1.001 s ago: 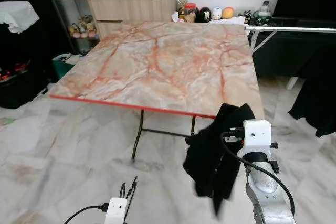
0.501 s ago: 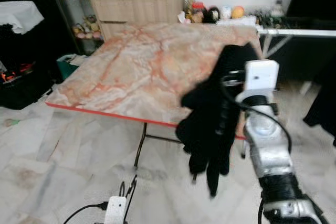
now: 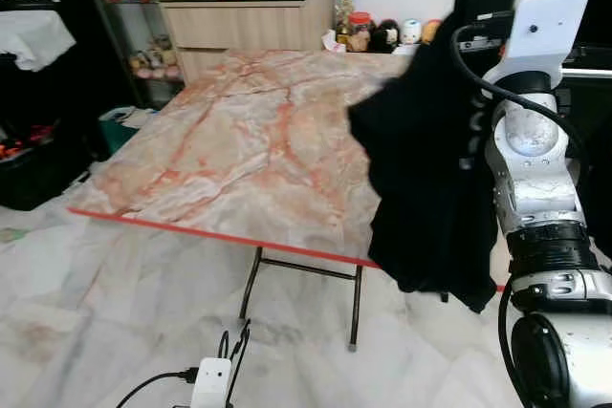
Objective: Hang hanger
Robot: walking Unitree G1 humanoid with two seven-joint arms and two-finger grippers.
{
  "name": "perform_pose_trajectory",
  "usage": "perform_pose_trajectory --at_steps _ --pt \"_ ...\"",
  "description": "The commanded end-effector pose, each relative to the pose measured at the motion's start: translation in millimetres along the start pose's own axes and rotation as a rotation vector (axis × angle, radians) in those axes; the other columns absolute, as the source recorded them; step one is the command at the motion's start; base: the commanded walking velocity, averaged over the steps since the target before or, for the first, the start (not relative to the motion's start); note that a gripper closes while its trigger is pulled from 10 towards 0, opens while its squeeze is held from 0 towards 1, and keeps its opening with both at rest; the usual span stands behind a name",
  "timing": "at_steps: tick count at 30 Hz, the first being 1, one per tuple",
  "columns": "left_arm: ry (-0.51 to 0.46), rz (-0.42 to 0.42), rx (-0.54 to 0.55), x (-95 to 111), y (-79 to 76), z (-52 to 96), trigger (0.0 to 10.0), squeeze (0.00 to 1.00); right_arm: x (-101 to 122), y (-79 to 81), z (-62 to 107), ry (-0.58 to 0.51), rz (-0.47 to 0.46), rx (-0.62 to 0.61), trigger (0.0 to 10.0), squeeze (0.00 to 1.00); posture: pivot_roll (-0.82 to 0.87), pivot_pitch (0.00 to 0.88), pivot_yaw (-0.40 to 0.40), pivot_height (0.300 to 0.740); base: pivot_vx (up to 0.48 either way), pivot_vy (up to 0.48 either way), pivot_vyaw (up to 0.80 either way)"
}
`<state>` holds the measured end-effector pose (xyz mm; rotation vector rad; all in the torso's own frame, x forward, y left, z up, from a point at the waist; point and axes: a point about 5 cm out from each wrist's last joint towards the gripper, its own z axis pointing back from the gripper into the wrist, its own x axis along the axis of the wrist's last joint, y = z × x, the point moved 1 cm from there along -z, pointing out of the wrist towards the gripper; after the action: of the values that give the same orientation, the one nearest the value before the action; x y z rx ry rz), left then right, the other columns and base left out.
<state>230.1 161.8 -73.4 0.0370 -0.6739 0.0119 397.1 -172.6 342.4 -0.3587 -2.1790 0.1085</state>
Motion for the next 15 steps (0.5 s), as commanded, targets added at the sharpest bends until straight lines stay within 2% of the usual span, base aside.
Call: perform_pose_trajectory --at_steps 1,2,3,4,5,6,8,9,15 --pt "0.024 -0.020 0.010 -6.0 4.0 0.6 10.0 0.00 -6.5 9.0 5.8 0.009 0.025 0.035 10.0 0.00 0.00 0.059 0.083 0.740 0.304 0.000 0.00" --pt "0.025 -0.020 0.010 -6.2 4.2 0.7 10.0 0.00 -18.4 10.7 11.3 0.053 0.035 0.047 10.0 0.00 0.00 0.062 0.084 0.740 0.304 0.000 0.00" --pt "0.026 -0.021 0.010 -6.4 4.4 0.7 10.0 0.00 -38.0 12.8 20.8 0.142 0.048 0.063 10.0 0.00 0.00 0.062 0.084 0.740 0.304 0.000 0.00" --pt "0.026 -0.021 0.010 -6.4 4.4 0.7 10.0 0.00 -38.0 12.8 20.8 0.142 0.048 0.063 10.0 0.00 0.00 0.062 0.084 0.740 0.304 0.000 0.00" --pt "0.028 -0.022 0.010 -6.6 4.5 0.7 10.0 0.00 -47.9 13.6 26.2 0.192 0.049 0.068 10.0 0.00 0.00 0.067 0.085 0.740 0.300 0.000 0.00" --pt "0.031 -0.031 0.016 -7.0 5.3 0.7 10.0 0.00 -68.8 16.3 38.6 0.288 0.033 0.079 10.0 0.00 0.00 0.069 0.085 0.740 0.000 0.000 0.00" --pt "0.033 -0.032 0.027 -7.5 6.1 0.8 10.0 0.00 -88.6 19.5 55.4 0.379 0.000 0.091 10.0 0.00 0.01 0.073 0.085 0.740 0.000 0.000 0.00" --pt "0.031 -0.028 0.039 -7.9 6.7 0.9 10.0 0.00 -105.2 21.7 72.2 0.447 -0.029 0.092 10.0 0.00 0.01 0.074 0.084 0.740 0.000 0.000 0.00" --pt "0.036 -0.018 0.053 -10.4 7.5 1.4 10.0 0.00 -137.5 22.2 138.1 0.612 -0.093 0.071 10.0 0.00 0.02 0.081 0.075 0.740 0.000 0.000 0.00"
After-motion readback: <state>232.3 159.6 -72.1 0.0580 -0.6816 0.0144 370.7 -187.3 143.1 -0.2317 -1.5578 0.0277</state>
